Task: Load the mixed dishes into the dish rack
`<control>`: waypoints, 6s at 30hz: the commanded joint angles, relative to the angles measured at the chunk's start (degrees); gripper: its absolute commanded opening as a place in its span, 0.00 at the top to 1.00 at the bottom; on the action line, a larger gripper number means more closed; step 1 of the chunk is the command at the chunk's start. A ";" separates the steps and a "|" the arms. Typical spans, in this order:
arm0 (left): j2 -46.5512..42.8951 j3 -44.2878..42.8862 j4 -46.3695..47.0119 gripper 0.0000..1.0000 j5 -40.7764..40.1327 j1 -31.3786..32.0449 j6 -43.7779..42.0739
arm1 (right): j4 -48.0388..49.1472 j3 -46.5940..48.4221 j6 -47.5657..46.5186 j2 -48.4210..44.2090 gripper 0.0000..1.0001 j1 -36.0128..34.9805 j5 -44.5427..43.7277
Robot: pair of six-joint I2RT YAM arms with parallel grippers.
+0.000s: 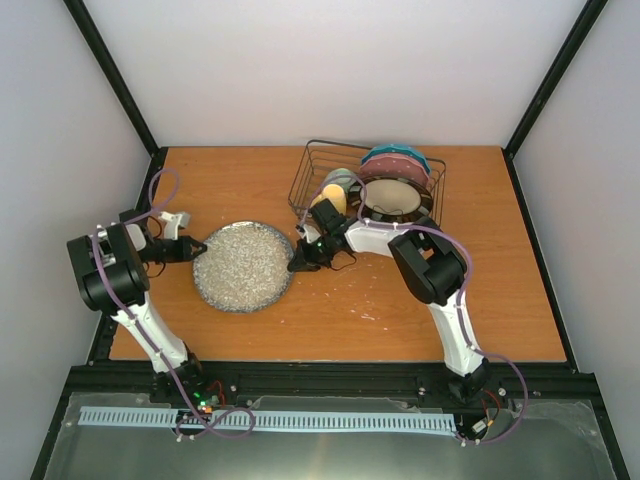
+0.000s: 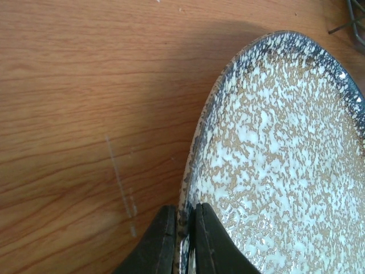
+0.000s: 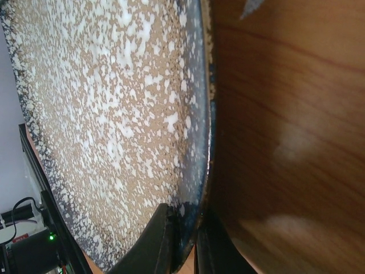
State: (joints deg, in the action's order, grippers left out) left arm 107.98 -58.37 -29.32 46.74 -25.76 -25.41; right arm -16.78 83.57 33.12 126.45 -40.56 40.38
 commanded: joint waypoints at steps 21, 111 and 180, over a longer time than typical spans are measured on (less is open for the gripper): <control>5.98 -0.68 -9.36 0.76 13.05 15.61 -5.42 | 9.83 -3.32 -9.58 -12.81 0.97 -0.14 3.01; -15.11 7.62 12.96 0.99 16.04 30.15 -2.06 | 22.99 -29.92 -22.24 -29.78 0.52 12.77 10.45; -18.32 -5.60 26.19 0.00 3.62 24.72 17.80 | 5.86 -25.80 -25.46 -53.36 0.97 17.88 10.98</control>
State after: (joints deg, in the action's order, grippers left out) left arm 93.71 -62.48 -14.11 55.96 2.48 -15.46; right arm -13.06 52.40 11.25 78.85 -22.59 43.66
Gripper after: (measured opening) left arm 0.994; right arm 0.092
